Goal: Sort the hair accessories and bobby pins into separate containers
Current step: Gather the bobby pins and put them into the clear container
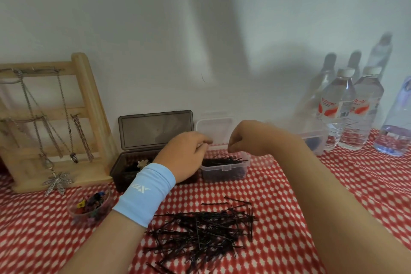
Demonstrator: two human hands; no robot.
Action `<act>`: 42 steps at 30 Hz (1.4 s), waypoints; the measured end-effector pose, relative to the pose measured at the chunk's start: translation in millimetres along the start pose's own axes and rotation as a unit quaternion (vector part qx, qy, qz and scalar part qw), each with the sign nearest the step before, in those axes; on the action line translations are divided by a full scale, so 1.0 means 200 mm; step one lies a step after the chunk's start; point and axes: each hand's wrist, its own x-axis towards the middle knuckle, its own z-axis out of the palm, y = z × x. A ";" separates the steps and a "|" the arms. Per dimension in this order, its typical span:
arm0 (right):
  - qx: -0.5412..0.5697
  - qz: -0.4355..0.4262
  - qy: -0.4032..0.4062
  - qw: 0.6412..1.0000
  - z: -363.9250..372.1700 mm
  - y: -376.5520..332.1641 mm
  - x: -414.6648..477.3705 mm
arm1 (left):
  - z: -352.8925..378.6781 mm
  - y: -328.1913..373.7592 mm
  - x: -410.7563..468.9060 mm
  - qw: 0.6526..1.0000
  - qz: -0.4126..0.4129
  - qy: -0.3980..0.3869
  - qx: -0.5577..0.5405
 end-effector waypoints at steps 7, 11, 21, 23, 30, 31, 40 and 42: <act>-0.057 0.052 -0.055 0.995 0.02 0.03 0.00 | 0.08 0.07 0.00 0.953 0.064 -0.257 0.148; -0.042 0.036 -0.048 0.997 0.04 0.01 0.02 | 0.04 0.05 -0.02 0.981 0.032 -0.188 0.028; -0.013 0.014 -0.052 0.998 0.00 -0.02 0.01 | 0.03 0.05 -0.03 0.989 0.032 -0.139 -0.022; -0.007 0.003 -0.041 0.999 -0.01 -0.02 0.00 | 0.07 0.04 -0.02 0.990 0.030 -0.137 -0.003; 0.041 -0.016 0.036 0.998 -0.08 0.02 -0.01 | 0.13 0.04 0.00 0.996 -0.028 -0.014 -0.086; 0.051 -0.021 0.048 0.997 -0.08 0.02 -0.01 | 0.13 0.05 0.00 0.993 -0.038 0.001 -0.112; 0.224 -0.063 0.114 0.966 -0.06 -0.04 -0.02 | 0.04 0.08 0.03 0.957 -0.073 0.103 -0.260; 0.288 -0.065 0.093 0.951 -0.04 -0.05 -0.01 | 0.03 0.08 0.02 0.947 -0.086 0.112 -0.290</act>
